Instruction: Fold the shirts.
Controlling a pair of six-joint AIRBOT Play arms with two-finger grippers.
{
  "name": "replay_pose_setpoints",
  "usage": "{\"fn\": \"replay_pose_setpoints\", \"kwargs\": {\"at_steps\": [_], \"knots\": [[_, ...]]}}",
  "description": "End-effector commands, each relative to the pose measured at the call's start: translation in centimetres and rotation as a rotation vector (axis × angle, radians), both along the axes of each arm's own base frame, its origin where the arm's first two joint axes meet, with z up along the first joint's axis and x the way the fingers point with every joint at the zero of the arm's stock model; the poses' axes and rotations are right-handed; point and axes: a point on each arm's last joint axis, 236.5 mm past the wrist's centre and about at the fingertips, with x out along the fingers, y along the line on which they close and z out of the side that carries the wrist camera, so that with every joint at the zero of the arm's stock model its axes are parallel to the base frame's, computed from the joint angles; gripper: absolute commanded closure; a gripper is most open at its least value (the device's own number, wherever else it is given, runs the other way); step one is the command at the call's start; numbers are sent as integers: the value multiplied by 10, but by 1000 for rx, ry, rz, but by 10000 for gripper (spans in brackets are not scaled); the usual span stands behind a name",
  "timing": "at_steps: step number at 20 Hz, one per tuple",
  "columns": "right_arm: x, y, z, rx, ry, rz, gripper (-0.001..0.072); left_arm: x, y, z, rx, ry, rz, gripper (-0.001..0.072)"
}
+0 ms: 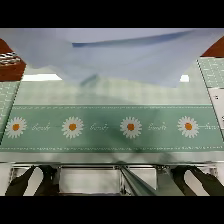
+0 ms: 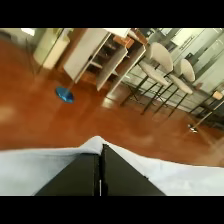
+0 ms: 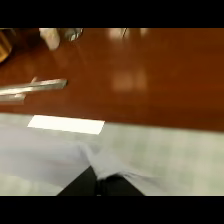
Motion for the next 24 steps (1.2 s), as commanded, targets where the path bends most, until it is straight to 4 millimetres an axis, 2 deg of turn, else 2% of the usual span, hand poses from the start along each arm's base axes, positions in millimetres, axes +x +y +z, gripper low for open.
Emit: {"fn": "replay_pose_setpoints", "kwargs": {"at_steps": [1,4,7,10,12,13,14,16,18,20,22,24], "knots": [[-64,-1,46,-119,-144,-83,692,-67,-28,51,219,-126,85,693],[-107,-19,38,-198,-118,-202,691,-112,-25,56,375,-147,256,693],[-140,-19,40,-207,-141,-248,692,-144,-6,53,474,-147,406,693],[-153,-32,25,-215,-75,-313,691,-165,13,39,487,-92,449,693],[-149,-38,15,-208,-32,-330,692,-168,22,29,504,-50,453,693],[-142,-39,5,-201,-2,-325,692,-164,30,21,513,-14,468,694],[-134,-38,-9,-185,44,-307,692,-155,39,12,508,31,488,693],[-115,-25,-43,-135,144,-226,691,-125,48,-21,490,146,473,693],[-91,-14,-81,-72,240,-150,692,-86,49,-68,465,293,410,693],[-65,-12,-129,-25,359,-104,691,-43,45,-123,432,438,323,693],[-31,-13,-173,23,436,-64,691,1,44,-172,404,538,255,693],[11,-21,-217,68,500,-60,691,47,47,-217,349,628,223,693]]}}
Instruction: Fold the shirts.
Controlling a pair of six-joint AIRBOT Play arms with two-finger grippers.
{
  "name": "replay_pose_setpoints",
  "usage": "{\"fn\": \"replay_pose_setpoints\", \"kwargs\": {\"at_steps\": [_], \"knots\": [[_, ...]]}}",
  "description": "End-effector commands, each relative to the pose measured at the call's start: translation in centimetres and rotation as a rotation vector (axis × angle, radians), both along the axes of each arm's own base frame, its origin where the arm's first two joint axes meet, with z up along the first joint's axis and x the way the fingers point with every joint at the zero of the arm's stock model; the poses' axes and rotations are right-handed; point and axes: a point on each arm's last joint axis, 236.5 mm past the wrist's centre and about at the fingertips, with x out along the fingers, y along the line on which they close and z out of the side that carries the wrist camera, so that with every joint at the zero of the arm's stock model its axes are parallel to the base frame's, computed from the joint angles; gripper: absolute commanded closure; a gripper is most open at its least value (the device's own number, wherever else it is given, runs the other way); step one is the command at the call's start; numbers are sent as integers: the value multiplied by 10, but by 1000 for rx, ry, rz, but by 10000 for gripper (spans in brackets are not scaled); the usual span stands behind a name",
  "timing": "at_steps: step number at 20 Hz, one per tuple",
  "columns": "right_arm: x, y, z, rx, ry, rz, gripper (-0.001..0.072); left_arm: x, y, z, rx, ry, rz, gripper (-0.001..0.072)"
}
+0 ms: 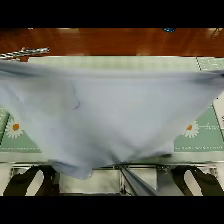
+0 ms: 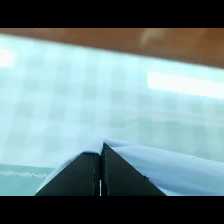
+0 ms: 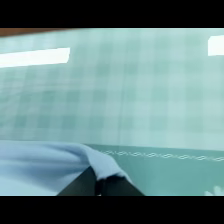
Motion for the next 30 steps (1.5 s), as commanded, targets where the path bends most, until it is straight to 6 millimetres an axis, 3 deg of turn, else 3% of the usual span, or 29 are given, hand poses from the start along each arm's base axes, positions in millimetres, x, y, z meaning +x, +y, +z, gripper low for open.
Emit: {"fn": "replay_pose_setpoints", "kwargs": {"at_steps": [1,5,8,12,15,17,20,24,26,30], "knots": [[67,-6,-77,108,105,16,691,77,-3,-82,-124,140,-28,693],[166,-12,-150,288,157,0,691,172,-3,-159,-325,203,12,693],[221,-18,-195,370,231,-18,691,230,-6,-210,-360,258,-13,693],[285,-13,-219,422,240,-49,691,265,-25,-244,-446,351,-55,693],[306,-4,-233,436,250,-57,691,268,-31,-258,-448,373,-63,693],[305,-2,-241,447,280,-49,691,259,-35,-265,-455,421,-83,693],[272,8,-239,443,382,52,691,216,-47,-263,-415,557,-244,693],[215,-28,-261,296,587,97,691,168,-13,-276,-280,734,-264,693],[189,-39,-284,207,698,105,691,150,-14,-292,-279,809,-272,693],[173,-26,-312,182,764,112,691,113,-30,-333,-317,946,-285,693]]}}
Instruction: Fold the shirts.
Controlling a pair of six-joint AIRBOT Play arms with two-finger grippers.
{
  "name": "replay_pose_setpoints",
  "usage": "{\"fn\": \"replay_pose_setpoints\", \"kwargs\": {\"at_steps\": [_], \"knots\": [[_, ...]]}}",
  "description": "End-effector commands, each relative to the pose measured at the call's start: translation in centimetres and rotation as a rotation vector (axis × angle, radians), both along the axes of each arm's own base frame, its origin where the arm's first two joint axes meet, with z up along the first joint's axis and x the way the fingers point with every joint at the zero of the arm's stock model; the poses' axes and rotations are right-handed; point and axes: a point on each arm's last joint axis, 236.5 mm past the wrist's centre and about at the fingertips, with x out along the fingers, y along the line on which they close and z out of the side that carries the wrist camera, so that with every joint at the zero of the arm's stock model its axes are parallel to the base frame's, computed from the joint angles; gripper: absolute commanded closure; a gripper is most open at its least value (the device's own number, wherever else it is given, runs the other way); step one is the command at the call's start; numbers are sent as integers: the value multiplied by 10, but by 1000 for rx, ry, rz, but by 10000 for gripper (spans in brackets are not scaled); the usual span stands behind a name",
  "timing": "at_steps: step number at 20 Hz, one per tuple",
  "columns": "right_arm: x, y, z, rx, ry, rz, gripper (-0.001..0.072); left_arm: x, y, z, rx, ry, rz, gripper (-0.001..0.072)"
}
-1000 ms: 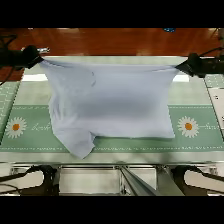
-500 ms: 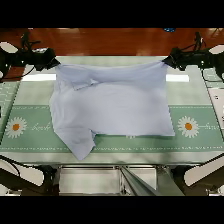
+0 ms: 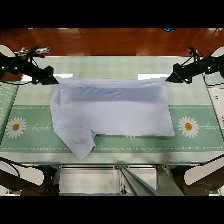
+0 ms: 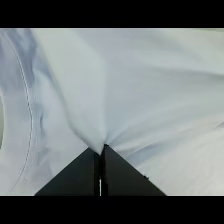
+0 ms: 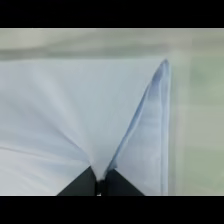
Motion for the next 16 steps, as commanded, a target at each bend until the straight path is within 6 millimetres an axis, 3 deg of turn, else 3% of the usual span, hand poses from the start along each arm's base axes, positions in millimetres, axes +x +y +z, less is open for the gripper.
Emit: {"fn": "replay_pose_setpoints", "kwargs": {"at_steps": [1,5,6,7,8,9,12,14,16], "knots": [[-25,3,-25,-40,93,41,691,-40,-5,-30,-6,139,-38,693],[-35,4,-36,-39,137,40,690,-54,3,-40,17,188,-40,693],[-37,5,-38,-34,156,21,636,-54,2,-39,13,191,-41,689],[-39,5,-39,-31,176,-2,438,-58,0,-38,8,218,-24,568],[-43,7,-37,-22,191,0,298,-65,-2,-36,0,248,-31,247],[-47,9,-30,-15,200,11,300,-73,-3,-33,-10,278,-42,198],[-54,-6,10,-37,146,2,301,-88,2,-11,-18,312,-39,198],[-59,-22,45,-64,78,-45,301,-95,10,13,1,266,15,198],[-68,-36,67,-94,-13,-113,301,-113,27,25,74,191,48,198]]}}
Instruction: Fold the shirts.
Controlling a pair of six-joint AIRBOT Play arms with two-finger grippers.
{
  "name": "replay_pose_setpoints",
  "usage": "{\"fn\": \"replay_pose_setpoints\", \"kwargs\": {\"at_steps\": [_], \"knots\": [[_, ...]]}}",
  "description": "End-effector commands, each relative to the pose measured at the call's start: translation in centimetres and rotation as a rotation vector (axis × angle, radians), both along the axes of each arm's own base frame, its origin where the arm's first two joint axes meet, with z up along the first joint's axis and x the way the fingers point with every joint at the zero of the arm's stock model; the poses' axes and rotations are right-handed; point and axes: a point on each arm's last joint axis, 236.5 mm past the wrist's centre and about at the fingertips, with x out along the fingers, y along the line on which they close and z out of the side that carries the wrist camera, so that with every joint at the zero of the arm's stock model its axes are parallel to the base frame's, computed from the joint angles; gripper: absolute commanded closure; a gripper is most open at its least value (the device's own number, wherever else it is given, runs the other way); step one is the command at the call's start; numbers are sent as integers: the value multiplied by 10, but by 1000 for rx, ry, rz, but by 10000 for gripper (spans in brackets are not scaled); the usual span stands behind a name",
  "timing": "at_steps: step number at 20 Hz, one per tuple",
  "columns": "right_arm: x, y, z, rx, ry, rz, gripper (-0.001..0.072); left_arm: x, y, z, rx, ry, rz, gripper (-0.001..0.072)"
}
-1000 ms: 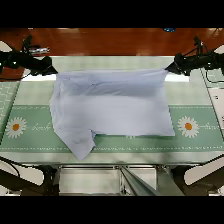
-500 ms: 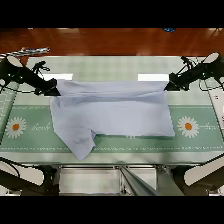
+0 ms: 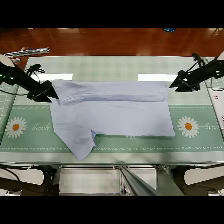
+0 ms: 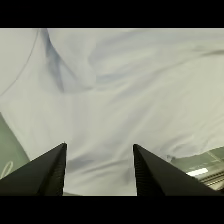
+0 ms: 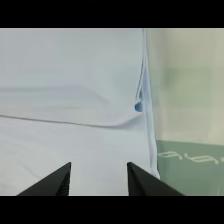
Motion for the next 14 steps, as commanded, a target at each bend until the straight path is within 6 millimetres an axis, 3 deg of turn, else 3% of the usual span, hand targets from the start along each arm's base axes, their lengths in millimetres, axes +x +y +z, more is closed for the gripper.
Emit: {"fn": "replay_pose_setpoints", "kwargs": {"at_steps": [1,2,5,7,10,14], "knots": [[-20,-21,34,-49,-121,-103,301,-40,26,14,112,-80,30,199],[-33,-19,34,-33,-155,-133,301,-68,31,6,130,-69,64,199],[-82,12,16,87,-245,-181,301,-142,28,-36,104,-44,256,199],[-115,28,1,143,-267,-227,301,-169,11,-54,-2,-78,396,200],[-149,41,-11,160,-267,-262,301,-149,-9,-40,-196,-163,603,201],[-163,52,-7,172,-272,-236,301,-152,-12,-46,-204,-126,593,200]]}}
